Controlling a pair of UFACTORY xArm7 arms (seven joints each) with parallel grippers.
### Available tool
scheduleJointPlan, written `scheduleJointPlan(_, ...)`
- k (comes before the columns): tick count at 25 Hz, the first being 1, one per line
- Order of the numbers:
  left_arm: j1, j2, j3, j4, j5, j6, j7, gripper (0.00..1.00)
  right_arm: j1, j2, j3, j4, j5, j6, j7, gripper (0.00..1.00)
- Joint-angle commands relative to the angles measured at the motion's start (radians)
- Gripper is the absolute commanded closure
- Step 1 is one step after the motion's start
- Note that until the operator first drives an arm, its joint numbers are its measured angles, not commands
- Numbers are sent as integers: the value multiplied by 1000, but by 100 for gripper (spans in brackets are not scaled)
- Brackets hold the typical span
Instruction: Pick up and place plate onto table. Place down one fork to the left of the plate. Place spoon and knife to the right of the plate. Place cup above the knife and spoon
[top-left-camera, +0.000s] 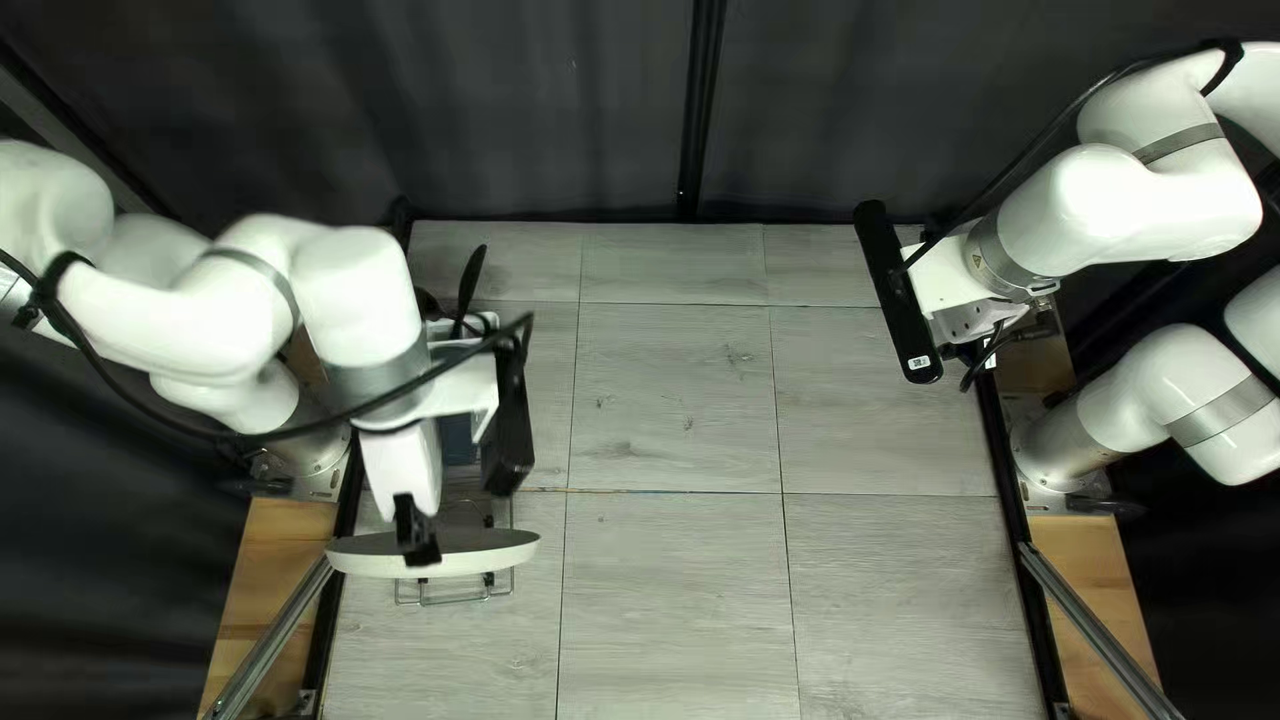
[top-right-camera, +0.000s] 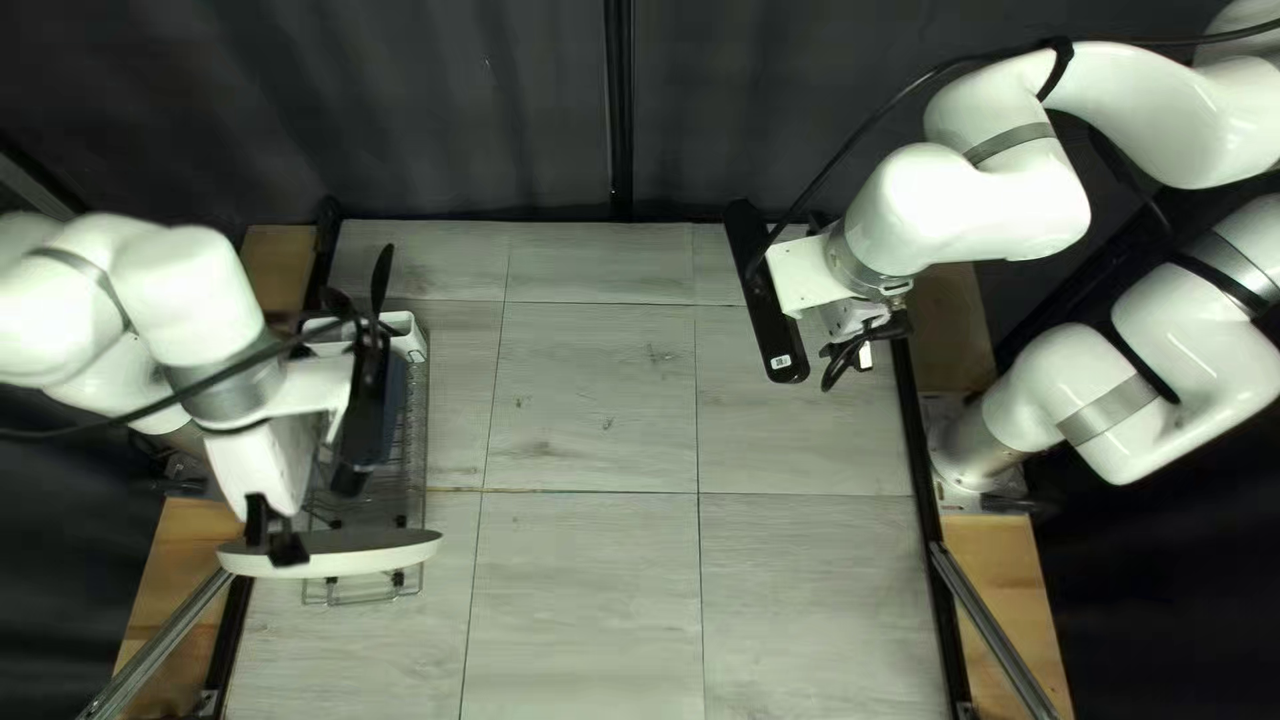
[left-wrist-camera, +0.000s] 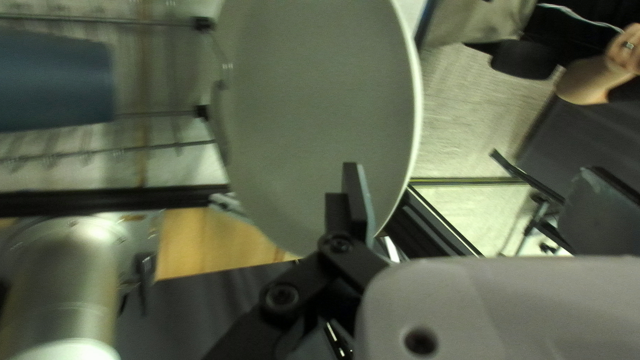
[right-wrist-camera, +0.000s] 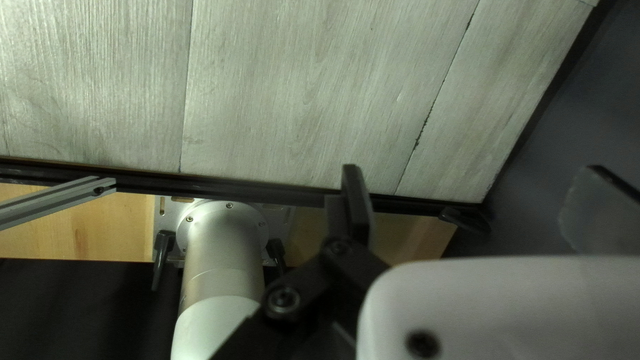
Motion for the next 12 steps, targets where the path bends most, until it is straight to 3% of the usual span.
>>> scheduleJointPlan(1, -31, -10, 12, -77, -73, -63, 71, 0, 0, 0, 0, 0, 0, 0, 0, 0)
scheduleJointPlan(11, -67, 20, 48, -165, -183, -145, 193, 0, 0, 0, 0, 0, 0, 0, 0, 0)
scheduleJointPlan(12, -70, 25, 50, -167, -192, -149, 202, 27, 0, 0, 0, 0, 0, 0, 0, 0)
